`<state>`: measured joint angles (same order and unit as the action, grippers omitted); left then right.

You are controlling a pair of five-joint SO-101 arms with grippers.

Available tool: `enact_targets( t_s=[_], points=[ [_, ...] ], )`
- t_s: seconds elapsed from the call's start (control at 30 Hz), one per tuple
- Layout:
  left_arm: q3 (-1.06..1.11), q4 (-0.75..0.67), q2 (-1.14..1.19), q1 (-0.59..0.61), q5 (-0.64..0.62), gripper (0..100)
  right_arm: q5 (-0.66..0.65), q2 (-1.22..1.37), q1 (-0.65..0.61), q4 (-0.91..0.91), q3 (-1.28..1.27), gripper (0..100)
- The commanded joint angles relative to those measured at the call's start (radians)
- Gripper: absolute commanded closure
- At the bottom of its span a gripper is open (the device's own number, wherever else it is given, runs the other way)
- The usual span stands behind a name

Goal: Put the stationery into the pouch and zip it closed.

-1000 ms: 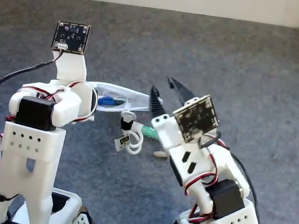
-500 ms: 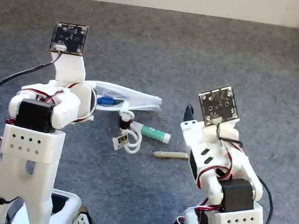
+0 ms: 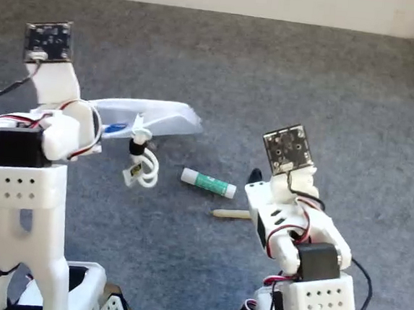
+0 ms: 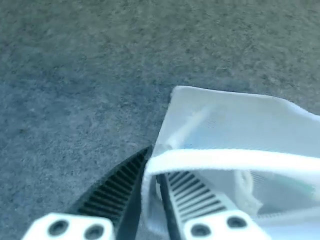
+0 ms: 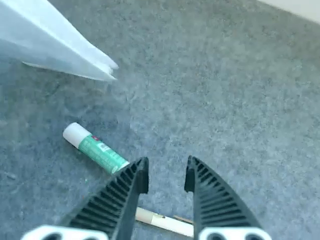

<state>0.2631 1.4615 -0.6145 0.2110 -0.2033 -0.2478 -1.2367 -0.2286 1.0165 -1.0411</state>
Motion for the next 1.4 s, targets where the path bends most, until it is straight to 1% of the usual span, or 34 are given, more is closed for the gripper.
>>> enact_targets(
  t_s=[0.0, 0.13, 0.37, 0.5, 0.57, 0.67, 0.77, 0.97, 1.07, 1.23, 1.37],
  points=[
    [-0.09, 0.051, -0.005, 0.028, -0.005, 99, 0.002, -0.016, -0.045, -0.038, -0.027, 87.9],
    [-0.087, 0.051, -0.005, 0.028, -0.005, 99, 0.002, -0.015, -0.145, -0.038, -0.041, 87.8],
    [-0.079, 0.051, -0.005, 0.024, -0.005, 99, 0.0, -0.015, -0.254, -0.039, -0.127, 86.8],
    [-0.065, 0.048, -0.005, 0.024, -0.005, 99, 0.0, -0.015, -0.272, -0.038, -0.148, 81.0],
    [-0.058, 0.044, -0.005, 0.024, -0.005, 99, -0.012, -0.015, -0.272, -0.038, -0.148, 81.0],
    [-0.054, 0.044, -0.005, 0.024, -0.005, 99, -0.068, -0.015, -0.272, -0.038, -0.15, 81.0],
    [-0.054, 0.044, -0.005, 0.024, -0.005, 99, -0.077, -0.001, -0.274, -0.036, -0.15, 81.0],
    [-0.053, 0.046, -0.005, 0.024, -0.006, 99, -0.077, 0.24, -0.274, -0.042, -0.137, 81.0],
    [-0.053, 0.049, -0.005, 0.024, -0.006, 99, -0.077, 0.358, -0.285, -0.054, -0.079, 81.0],
    [-0.053, 0.051, -0.005, 0.024, -0.006, 99, -0.077, 0.506, -0.328, -0.058, -0.012, 81.0],
    [-0.051, 0.051, -0.005, 0.024, -0.005, 99, -0.077, 0.604, -0.331, -0.058, 0.048, 81.0]
  ],
)
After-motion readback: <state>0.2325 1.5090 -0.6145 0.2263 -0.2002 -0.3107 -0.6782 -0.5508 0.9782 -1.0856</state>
